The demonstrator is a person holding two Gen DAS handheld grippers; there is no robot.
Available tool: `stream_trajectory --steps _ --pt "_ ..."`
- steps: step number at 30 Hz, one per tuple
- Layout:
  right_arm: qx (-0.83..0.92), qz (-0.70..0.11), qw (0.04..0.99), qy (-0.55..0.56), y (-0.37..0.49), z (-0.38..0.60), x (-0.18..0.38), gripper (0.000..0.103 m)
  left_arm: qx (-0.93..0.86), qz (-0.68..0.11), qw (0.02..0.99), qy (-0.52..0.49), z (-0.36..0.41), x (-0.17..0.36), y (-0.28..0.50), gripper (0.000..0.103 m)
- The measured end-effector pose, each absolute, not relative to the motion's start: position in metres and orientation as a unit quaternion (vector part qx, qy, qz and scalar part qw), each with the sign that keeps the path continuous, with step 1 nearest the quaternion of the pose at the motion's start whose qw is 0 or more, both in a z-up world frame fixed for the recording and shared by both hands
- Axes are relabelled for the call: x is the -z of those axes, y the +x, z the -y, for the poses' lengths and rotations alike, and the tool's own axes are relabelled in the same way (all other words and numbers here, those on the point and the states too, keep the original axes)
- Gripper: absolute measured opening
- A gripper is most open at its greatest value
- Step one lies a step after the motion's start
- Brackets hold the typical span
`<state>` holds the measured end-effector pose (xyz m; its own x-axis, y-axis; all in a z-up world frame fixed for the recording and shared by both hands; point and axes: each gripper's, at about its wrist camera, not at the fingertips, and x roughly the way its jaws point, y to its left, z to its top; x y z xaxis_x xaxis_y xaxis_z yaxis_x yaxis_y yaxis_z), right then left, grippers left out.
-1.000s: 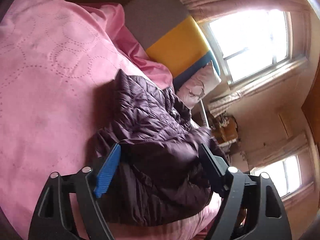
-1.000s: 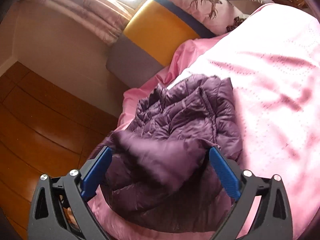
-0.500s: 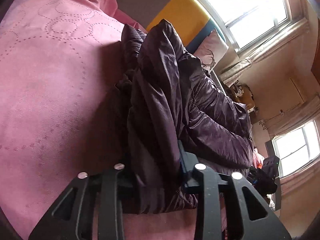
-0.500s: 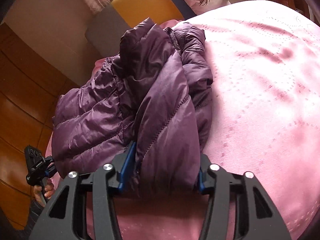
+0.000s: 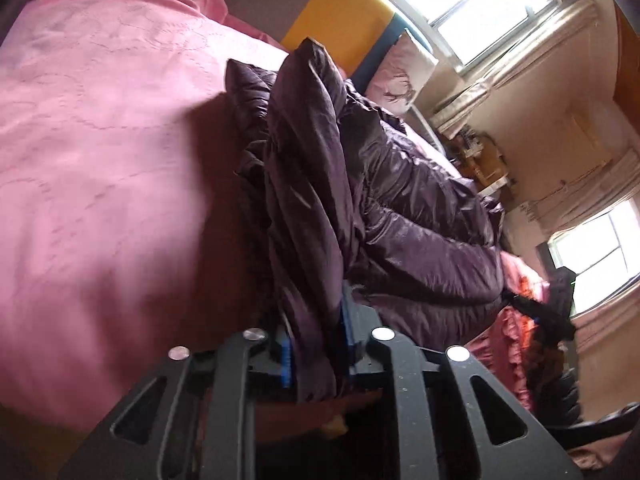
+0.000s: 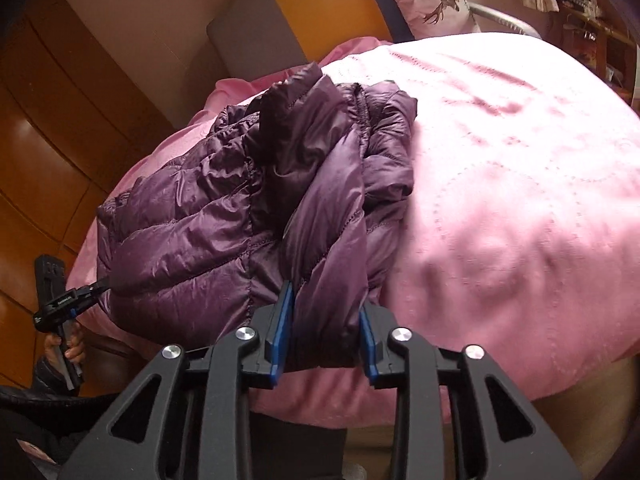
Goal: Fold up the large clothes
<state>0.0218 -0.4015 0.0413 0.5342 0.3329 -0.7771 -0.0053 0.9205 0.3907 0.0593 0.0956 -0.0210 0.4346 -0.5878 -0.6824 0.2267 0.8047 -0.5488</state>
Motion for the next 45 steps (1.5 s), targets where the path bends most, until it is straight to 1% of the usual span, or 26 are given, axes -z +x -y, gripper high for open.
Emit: stream_trajectory --steps 1,2,3,6,9,13,15,17,18,19,20,21,22,25,30,37,45 --pt "-0.086 -0.464 0.867 0.158 0.02 0.402 -0.05 0.053 0.233 -0.463 0.837 -0.176 -0.098 0.014 0.052 0.056" --pt "-0.074 -0.452 0.878 0.142 0.019 0.402 -0.059 0.055 0.207 -0.443 0.859 -0.155 -0.102 0.005 0.045 0.066" --pt "-0.065 -0.437 0.889 0.125 0.019 0.4 -0.07 0.056 0.191 -0.422 0.875 -0.142 -0.105 -0.004 0.043 0.072" --pt "-0.068 -0.401 0.909 0.086 0.038 0.382 -0.091 0.056 0.193 -0.381 0.895 -0.128 -0.107 -0.028 0.045 0.072" --pt "-0.082 -0.387 0.918 0.031 0.064 0.349 -0.1 0.053 0.208 -0.354 0.906 -0.102 -0.09 -0.044 0.052 0.069" --pt "-0.043 -0.412 0.909 -0.047 0.104 0.316 -0.071 0.053 0.214 -0.348 0.912 -0.047 -0.067 -0.038 0.074 0.07" --pt "-0.034 -0.435 0.898 -0.052 0.125 0.314 -0.047 0.053 0.201 -0.365 0.909 -0.028 -0.055 -0.026 0.092 0.07" --pt "-0.035 -0.452 0.89 -0.044 0.135 0.314 -0.028 0.041 0.21 -0.373 0.904 -0.013 -0.044 -0.017 0.104 0.07" --pt "-0.035 -0.456 0.888 -0.046 0.137 0.315 -0.021 0.033 0.212 -0.376 0.902 -0.006 -0.039 -0.012 0.107 0.07" --pt "-0.039 -0.457 0.888 -0.044 0.137 0.315 -0.018 0.022 0.215 -0.381 0.899 -0.001 -0.035 -0.009 0.11 0.066" --pt "-0.042 -0.457 0.887 -0.041 0.137 0.315 -0.016 0.015 0.219 -0.388 0.895 0.007 -0.029 -0.005 0.114 0.059" --pt "-0.04 -0.457 0.888 -0.045 0.137 0.315 -0.015 0.01 0.217 -0.395 0.892 0.019 -0.025 0.0 0.118 0.038" --pt "-0.038 -0.453 0.889 -0.053 0.134 0.313 -0.017 0.008 0.215 -0.398 0.891 0.026 -0.024 0.002 0.12 0.022" --pt "-0.036 -0.439 0.895 -0.065 0.124 0.309 -0.023 0.007 0.206 -0.384 0.899 0.037 -0.024 -0.003 0.113 0.004" --pt "-0.024 -0.412 0.909 -0.061 0.104 0.314 -0.043 0.006 0.192 -0.338 0.92 0.046 -0.034 -0.026 0.089 0.001" --pt "-0.021 -0.339 0.94 -0.042 0.074 0.318 -0.105 0.005 0.206 -0.279 0.938 -0.008 -0.052 -0.07 0.066 0.0" --pt "0.007 -0.274 0.961 -0.045 0.102 0.315 -0.16 0.005 0.199 -0.237 0.951 -0.009 -0.044 -0.114 0.115 0.0"
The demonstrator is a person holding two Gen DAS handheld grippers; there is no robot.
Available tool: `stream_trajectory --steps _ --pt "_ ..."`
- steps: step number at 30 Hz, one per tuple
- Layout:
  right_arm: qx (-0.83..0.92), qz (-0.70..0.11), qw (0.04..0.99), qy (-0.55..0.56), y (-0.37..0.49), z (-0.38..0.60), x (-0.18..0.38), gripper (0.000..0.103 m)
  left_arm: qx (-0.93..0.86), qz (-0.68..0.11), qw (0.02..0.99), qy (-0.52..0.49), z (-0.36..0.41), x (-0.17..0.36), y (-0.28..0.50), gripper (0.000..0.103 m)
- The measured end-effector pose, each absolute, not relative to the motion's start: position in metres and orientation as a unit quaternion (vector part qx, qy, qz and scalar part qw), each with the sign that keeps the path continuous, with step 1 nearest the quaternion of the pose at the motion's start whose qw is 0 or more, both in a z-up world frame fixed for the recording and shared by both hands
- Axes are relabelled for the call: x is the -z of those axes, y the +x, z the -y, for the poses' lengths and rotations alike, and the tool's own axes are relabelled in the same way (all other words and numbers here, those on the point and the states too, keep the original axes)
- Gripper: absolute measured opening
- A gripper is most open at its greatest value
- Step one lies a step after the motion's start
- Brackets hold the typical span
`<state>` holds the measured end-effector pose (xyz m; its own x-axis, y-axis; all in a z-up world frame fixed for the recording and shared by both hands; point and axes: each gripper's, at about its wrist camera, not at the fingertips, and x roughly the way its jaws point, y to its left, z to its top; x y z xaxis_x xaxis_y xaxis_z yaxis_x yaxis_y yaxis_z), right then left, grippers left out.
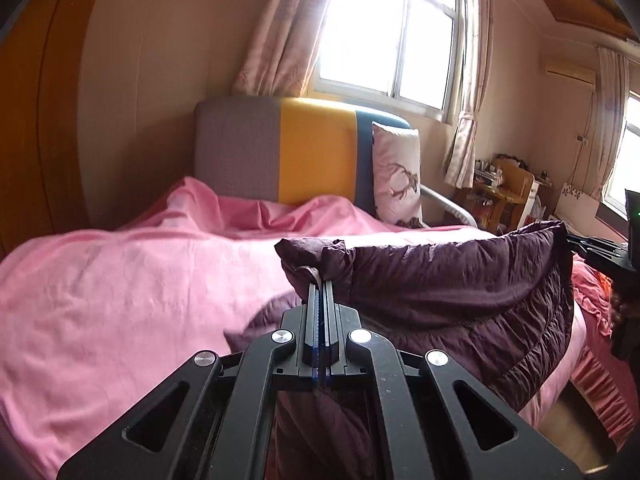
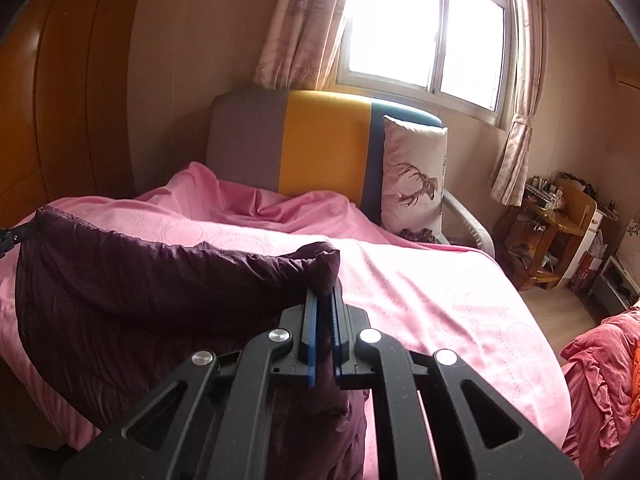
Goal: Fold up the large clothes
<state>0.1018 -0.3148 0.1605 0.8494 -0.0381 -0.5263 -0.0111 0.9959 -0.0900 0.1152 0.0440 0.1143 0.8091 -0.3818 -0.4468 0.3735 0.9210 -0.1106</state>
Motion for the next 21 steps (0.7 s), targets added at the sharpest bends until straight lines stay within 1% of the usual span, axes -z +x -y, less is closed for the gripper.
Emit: stream_trajectory --steps 3,7,14,18,21 --pt "0.019 -0.272 0.961 -0.046 0.125 0.314 -0.171 0.005 0.199 -0.243 0.949 -0.003 -0.038 -0.125 0.148 0.0" --pt "0.028 -0.297 0.954 -0.039 0.167 0.319 -0.16 0.005 0.197 -0.281 0.939 0.0 -0.03 -0.115 0.192 0.0" --pt "0.045 -0.36 0.932 -0.018 0.235 0.33 -0.11 0.005 0.188 -0.367 0.911 -0.008 -0.02 -0.064 0.256 0.0" --pt "0.049 -0.402 0.914 0.003 0.268 0.339 -0.075 0.005 0.175 -0.419 0.891 -0.024 -0.019 -0.034 0.286 0.0" --pt "0.066 -0.435 0.898 0.003 0.293 0.345 -0.045 0.005 0.157 -0.453 0.877 -0.016 -0.016 -0.01 0.305 0.0"
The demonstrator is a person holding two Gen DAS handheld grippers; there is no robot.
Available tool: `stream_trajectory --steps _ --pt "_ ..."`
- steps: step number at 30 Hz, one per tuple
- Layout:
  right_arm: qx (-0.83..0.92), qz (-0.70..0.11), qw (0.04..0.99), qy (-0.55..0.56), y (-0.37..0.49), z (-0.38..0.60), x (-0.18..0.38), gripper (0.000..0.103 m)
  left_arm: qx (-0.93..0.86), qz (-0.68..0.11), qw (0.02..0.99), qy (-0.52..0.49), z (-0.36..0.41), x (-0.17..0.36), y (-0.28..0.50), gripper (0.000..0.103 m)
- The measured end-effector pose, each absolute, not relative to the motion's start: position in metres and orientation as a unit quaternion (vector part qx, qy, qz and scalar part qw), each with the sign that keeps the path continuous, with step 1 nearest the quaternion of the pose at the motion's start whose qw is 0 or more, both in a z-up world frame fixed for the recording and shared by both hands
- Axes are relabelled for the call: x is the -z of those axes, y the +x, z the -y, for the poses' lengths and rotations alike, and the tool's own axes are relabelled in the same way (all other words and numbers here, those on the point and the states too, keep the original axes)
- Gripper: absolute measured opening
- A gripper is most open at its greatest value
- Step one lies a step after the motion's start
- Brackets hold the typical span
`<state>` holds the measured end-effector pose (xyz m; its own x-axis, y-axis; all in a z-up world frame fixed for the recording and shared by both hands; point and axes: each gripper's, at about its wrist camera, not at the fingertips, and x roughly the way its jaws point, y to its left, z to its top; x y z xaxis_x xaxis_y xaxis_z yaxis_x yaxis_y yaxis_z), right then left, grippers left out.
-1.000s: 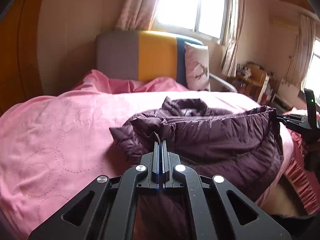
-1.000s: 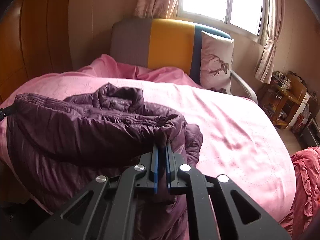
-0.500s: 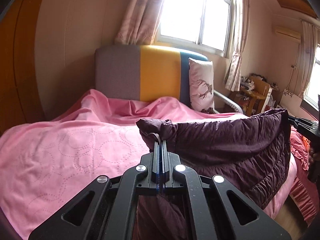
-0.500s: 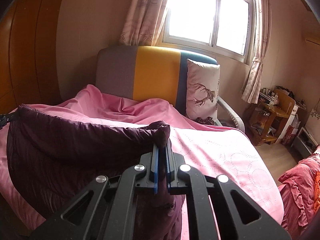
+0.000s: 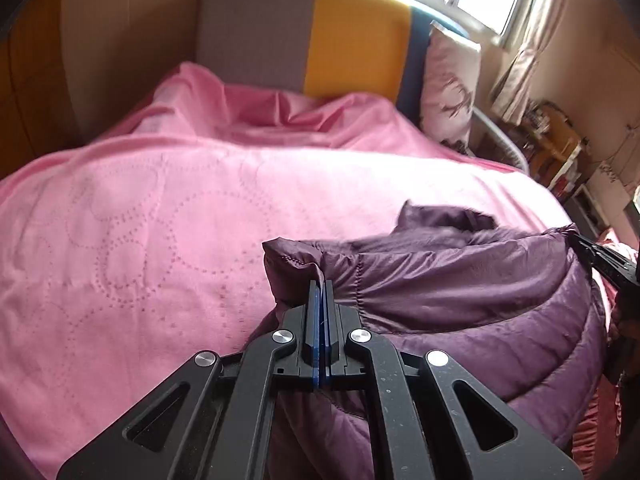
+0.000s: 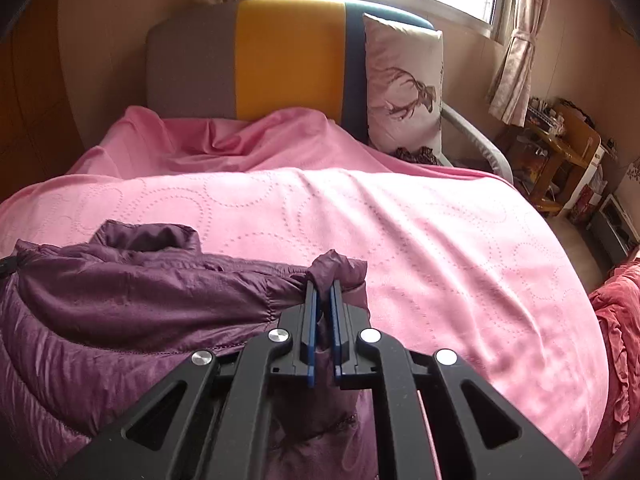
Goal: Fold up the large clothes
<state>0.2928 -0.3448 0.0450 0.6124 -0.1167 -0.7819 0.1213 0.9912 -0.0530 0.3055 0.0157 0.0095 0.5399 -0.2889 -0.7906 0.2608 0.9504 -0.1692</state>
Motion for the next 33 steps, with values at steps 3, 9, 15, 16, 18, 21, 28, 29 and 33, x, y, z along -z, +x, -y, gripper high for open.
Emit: stream_trajectory --steps 3,9,15,16,18,21,28,29,33 --pt "0.082 -0.465 0.881 0.017 0.305 0.356 -0.013 0.005 0.128 -0.487 0.864 -0.016 -0.023 0.019 0.324 0.0" --pt "0.074 -0.47 0.879 0.013 0.308 0.35 0.009 0.006 0.118 -0.479 0.869 -0.041 -0.028 0.026 0.326 0.0" --pt "0.066 -0.466 0.882 0.028 0.308 0.353 0.012 0.007 0.12 -0.386 0.914 -0.045 -0.03 -0.031 0.286 0.0" --pt "0.065 -0.466 0.882 0.028 0.31 0.353 0.013 0.009 0.128 -0.371 0.919 -0.037 -0.024 -0.038 0.28 0.0" --pt "0.065 -0.469 0.88 0.025 0.313 0.351 0.015 0.01 0.152 -0.366 0.918 -0.018 -0.004 -0.041 0.275 0.0" --pt "0.065 -0.473 0.878 0.028 0.317 0.352 0.019 0.011 0.155 -0.389 0.908 0.028 0.022 -0.014 0.278 0.0" --pt "0.053 -0.468 0.879 0.072 0.321 0.362 0.04 0.011 0.133 -0.437 0.89 0.006 0.01 0.049 0.292 0.0" --pt "0.055 -0.467 0.879 0.077 0.321 0.364 0.041 0.011 0.13 -0.438 0.89 0.003 0.01 0.051 0.291 0.0" --pt "0.052 -0.466 0.879 0.087 0.318 0.367 0.032 0.016 0.108 -0.438 0.892 0.029 0.013 0.044 0.286 0.0"
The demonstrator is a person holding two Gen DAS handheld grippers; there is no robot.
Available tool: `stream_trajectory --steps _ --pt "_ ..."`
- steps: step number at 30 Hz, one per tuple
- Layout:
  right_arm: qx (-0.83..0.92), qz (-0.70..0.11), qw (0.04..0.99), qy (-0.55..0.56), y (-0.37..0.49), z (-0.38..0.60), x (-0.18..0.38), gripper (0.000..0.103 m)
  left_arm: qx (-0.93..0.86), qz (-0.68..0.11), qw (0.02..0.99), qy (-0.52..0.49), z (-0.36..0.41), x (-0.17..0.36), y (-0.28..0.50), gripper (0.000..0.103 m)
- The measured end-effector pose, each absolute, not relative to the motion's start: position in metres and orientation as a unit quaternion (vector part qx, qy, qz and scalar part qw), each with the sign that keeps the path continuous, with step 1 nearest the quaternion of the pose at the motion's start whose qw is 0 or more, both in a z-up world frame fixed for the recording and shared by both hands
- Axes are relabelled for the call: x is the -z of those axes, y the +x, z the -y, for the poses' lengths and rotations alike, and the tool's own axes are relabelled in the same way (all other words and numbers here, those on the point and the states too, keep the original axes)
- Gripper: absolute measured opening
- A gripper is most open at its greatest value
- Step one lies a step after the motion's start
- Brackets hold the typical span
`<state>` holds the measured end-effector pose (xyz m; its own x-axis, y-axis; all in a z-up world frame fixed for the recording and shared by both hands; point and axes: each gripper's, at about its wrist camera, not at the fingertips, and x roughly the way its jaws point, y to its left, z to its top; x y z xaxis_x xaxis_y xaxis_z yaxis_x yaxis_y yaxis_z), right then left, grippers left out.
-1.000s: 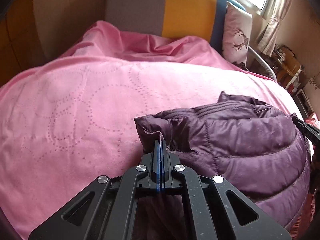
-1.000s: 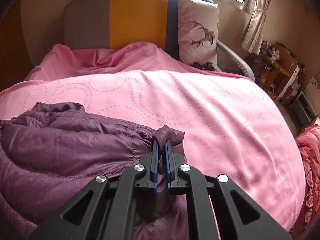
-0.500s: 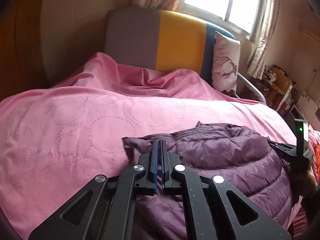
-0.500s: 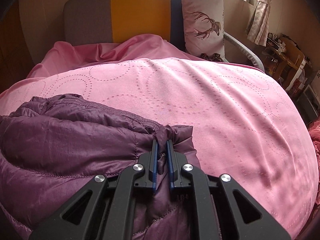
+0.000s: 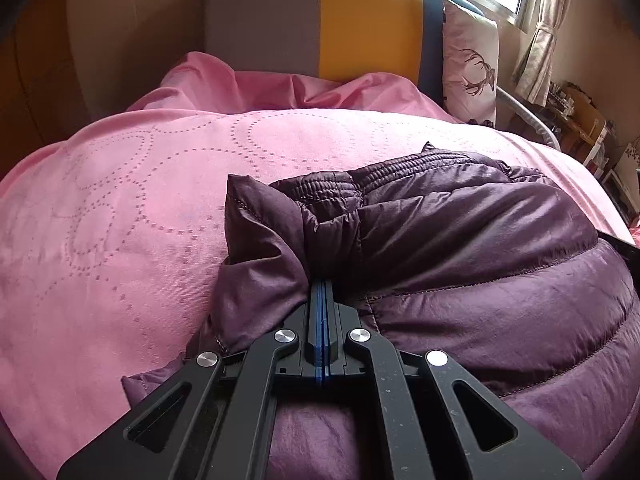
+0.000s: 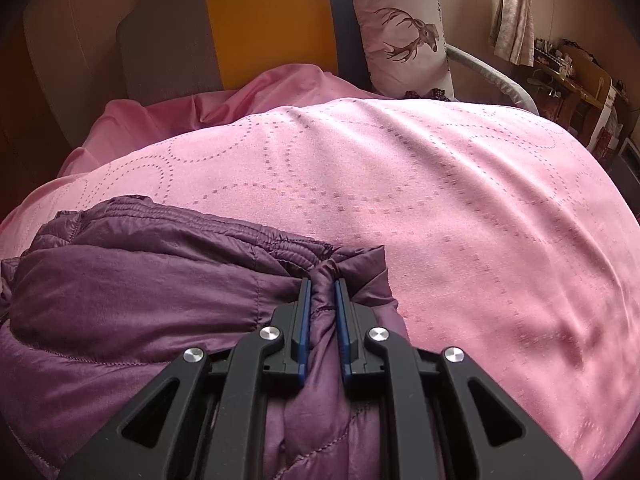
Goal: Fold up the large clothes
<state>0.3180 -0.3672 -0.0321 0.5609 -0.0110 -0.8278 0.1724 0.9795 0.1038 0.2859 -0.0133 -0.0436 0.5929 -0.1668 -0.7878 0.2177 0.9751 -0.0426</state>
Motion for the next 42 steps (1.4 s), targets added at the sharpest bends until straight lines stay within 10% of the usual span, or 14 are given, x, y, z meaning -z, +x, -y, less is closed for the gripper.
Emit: stream_trajectory --steps 3,4,7,35,42 --pt "0.057 -0.446 0.889 0.09 0.3 0.369 0.006 0.055 0.084 -0.421 0.902 0.045 0.013 0.021 0.27 0.005" --pt "0.058 -0.427 0.898 0.087 0.291 0.365 -0.006 0.062 0.083 -0.41 0.908 0.039 0.012 0.012 0.261 0.021" --pt "0.034 -0.39 0.917 0.079 0.265 0.345 -0.037 0.062 0.073 -0.363 0.929 0.015 0.013 -0.015 0.23 0.055" --pt "-0.055 -0.438 0.896 0.043 0.236 0.239 0.019 0.076 0.111 -0.383 0.917 -0.01 0.065 0.041 0.196 0.055" --pt "0.04 -0.39 0.914 0.103 0.164 0.339 -0.014 0.094 0.089 -0.323 0.941 -0.036 0.028 0.007 0.15 0.079"
